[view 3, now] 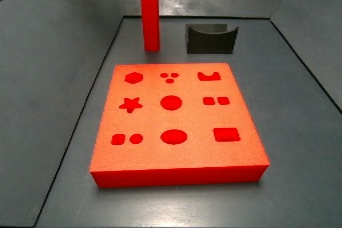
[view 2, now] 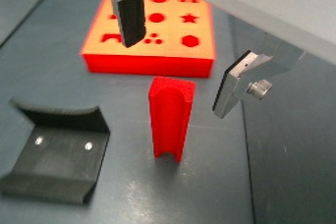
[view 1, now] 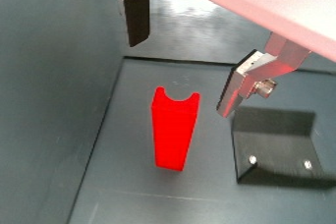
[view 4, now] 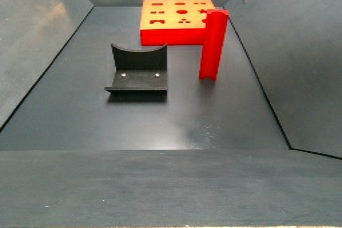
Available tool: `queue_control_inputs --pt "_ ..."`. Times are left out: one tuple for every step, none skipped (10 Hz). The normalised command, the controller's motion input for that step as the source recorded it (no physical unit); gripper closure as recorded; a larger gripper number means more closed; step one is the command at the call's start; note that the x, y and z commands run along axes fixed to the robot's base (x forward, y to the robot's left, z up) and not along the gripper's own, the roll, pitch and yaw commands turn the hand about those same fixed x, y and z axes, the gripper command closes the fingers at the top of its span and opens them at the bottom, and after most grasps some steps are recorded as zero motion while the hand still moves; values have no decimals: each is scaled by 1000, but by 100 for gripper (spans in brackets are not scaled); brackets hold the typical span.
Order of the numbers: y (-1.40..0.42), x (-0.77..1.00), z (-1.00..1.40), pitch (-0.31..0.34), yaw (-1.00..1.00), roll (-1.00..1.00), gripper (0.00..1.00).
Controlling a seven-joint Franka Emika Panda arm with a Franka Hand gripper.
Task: Pick up the arch object. Move up. Place the arch object on the fixture. Regrasp the arch object. Rotate the arch object. Move to above the board. Insert the arch object.
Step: Rotate the arch object.
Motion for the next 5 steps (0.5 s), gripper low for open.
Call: queue_control_inputs --pt "10 25 -12 30 1000 -12 0" --pt "10 25 -11 33 1000 -13 0" --pt "10 25 -11 38 1000 -15 0" --pt "10 26 -10 42 1000 -16 0" --pt "10 26 -10 51 1000 -20 0"
